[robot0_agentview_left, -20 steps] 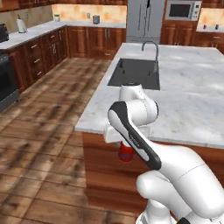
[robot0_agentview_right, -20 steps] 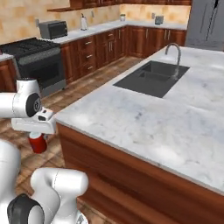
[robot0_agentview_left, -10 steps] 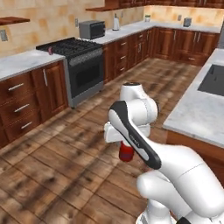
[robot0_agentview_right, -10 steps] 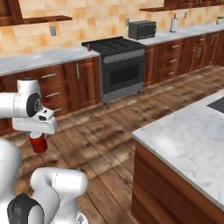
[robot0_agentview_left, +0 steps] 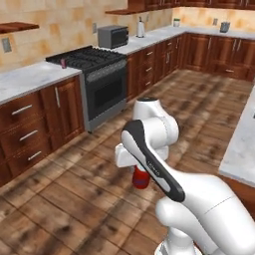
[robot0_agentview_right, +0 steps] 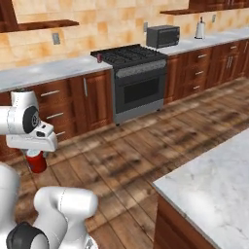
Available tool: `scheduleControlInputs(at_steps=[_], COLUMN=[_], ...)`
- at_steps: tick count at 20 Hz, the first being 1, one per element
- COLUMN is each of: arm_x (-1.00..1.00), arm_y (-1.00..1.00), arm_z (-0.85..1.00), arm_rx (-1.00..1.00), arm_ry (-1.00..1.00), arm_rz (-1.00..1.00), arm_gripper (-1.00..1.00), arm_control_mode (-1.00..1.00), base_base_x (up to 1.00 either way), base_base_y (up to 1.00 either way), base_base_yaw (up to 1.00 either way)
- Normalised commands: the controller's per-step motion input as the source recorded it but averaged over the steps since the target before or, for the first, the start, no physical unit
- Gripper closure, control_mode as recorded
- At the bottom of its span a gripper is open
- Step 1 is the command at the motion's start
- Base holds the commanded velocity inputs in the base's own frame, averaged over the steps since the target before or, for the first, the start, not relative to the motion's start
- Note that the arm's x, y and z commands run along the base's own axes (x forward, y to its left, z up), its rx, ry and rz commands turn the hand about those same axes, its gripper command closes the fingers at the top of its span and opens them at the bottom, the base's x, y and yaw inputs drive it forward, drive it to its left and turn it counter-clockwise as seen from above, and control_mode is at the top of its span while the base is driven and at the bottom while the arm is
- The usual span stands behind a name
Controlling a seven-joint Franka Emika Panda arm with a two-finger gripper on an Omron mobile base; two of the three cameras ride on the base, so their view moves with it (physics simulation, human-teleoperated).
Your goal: Four empty soda cans are scattered around the kitchen. Gather all the cans and cluster them next to the stove for recycling.
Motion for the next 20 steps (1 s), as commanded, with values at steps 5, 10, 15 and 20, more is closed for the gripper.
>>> scheduleControlInputs(at_steps=[5,10,15,20], arm_x=[0.0,0.0,0.0,0.0], arm_y=[0.0,0.0,0.0,0.0], arm_z=[0.0,0.0,0.0,0.0], arm_rx=[0.0,0.0,0.0,0.0], arm_ry=[0.0,0.0,0.0,0.0], arm_rz=[0.0,0.0,0.0,0.0], arm_gripper=[1.0,1.0,1.0,1.0], arm_control_mode=[1.0,1.0,1.0,1.0], base_base_x=[1.0,1.0,1.0,1.0], base_base_y=[0.01,-0.01,-0.21,-0.35], base_base_yaw=[0.12,0.32,0.19,0.05])
